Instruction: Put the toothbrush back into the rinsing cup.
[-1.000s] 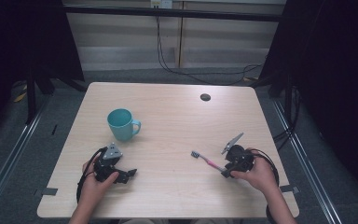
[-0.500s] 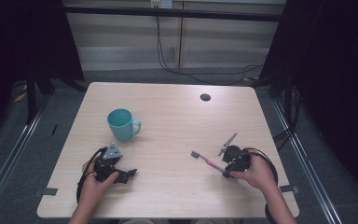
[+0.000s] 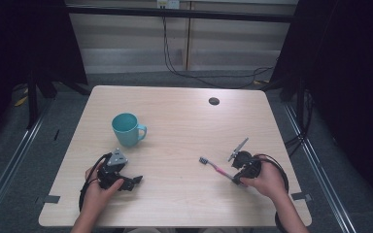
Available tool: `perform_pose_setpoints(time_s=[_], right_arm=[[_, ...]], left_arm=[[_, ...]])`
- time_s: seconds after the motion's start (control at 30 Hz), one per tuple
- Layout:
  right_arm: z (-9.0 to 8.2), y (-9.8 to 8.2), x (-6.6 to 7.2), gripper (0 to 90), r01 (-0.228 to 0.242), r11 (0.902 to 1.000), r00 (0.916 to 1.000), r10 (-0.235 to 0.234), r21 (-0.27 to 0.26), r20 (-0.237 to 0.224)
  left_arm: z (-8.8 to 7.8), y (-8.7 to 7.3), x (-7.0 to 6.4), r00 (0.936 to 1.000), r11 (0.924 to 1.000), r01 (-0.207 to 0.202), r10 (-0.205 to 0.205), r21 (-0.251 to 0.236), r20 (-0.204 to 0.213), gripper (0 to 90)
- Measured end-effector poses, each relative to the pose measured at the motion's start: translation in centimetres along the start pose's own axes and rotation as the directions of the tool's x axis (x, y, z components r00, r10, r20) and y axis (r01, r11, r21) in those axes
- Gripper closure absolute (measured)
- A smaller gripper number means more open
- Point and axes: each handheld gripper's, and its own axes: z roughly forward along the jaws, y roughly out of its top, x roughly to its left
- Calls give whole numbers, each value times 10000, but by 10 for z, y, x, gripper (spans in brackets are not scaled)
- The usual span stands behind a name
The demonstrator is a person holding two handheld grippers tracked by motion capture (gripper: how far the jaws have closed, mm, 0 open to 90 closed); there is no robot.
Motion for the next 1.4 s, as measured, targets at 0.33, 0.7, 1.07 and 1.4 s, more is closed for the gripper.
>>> perform_pose_setpoints(time_s=[0.33, 0.7, 1.07, 1.4], right_arm=[[-1, -10, -2, 829, -220, 9976, 9994, 203, -651, -264], [-10, -14, -2, 829, -411, 9923, 9991, 398, -1166, -134], [-22, -12, -3, 829, -627, 9777, 9980, 594, -2005, -222], [-28, -7, -2, 829, -889, 9572, 9960, 886, -2754, -139]], left_arm=[[0, 0, 0, 10000, 10000, 63, -63, 69, -76, 54], [1, 0, 0, 10000, 9999, 23, -23, 106, -9, 35], [-2, 2, 2, 9999, 9998, -44, 41, 180, 139, 97], [-1, 11, 2, 9992, 9995, 106, -118, 298, 380, 160]])
